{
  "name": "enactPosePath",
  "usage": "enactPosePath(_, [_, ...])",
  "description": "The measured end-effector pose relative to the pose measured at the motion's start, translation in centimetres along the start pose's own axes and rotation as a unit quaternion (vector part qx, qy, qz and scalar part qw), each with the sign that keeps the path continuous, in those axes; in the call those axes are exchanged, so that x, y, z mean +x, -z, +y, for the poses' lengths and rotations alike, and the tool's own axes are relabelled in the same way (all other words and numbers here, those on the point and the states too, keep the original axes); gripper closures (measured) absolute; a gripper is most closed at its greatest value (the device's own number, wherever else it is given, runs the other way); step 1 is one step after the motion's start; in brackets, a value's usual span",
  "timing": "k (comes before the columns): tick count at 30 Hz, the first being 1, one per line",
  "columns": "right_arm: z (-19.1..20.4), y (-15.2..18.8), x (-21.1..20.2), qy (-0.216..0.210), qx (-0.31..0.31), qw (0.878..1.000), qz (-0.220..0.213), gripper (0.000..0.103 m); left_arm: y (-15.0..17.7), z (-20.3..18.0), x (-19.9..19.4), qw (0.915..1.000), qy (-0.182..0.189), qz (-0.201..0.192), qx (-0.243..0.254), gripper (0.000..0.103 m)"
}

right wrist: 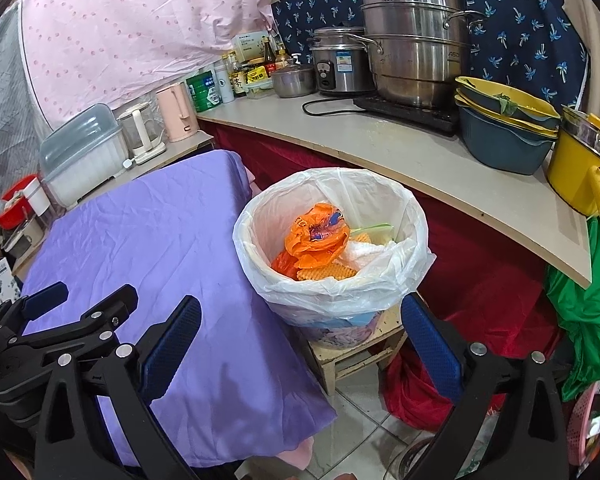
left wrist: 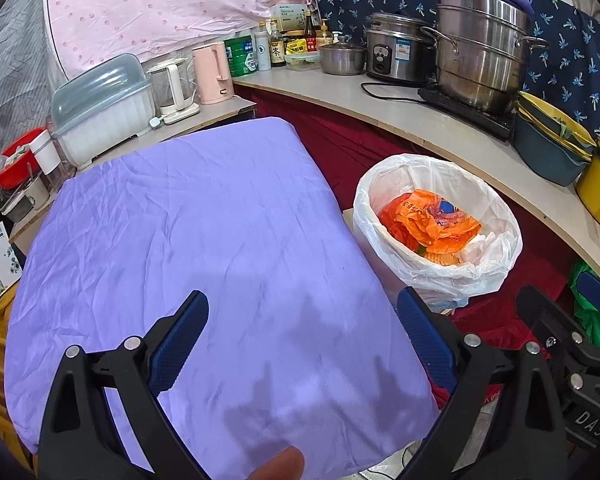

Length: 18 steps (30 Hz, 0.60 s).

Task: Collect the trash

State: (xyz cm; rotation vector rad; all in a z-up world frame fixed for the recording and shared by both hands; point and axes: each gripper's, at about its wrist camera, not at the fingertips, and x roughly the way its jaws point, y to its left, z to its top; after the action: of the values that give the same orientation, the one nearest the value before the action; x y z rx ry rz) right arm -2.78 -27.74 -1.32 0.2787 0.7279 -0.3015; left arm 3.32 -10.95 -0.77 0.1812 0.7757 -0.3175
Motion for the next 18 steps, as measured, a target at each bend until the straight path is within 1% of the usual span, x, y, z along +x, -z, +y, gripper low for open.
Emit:
enactPosePath(6, [-0.3, 0.5, 0.0, 0.001, 0.004, 1.0, 0.003, 0.007, 0.5, -0.3, -0.1, 1.0, -0.003, -0.001, 0.007, 0.012])
enactPosePath(18, [-1.3, 0.8, -0.4, 0.014, 0.005, 1.0, 0.001, 0.007, 0.4, -0.5, -0.1, 0.9999, -0.005, 0.0, 0.009, 0.012])
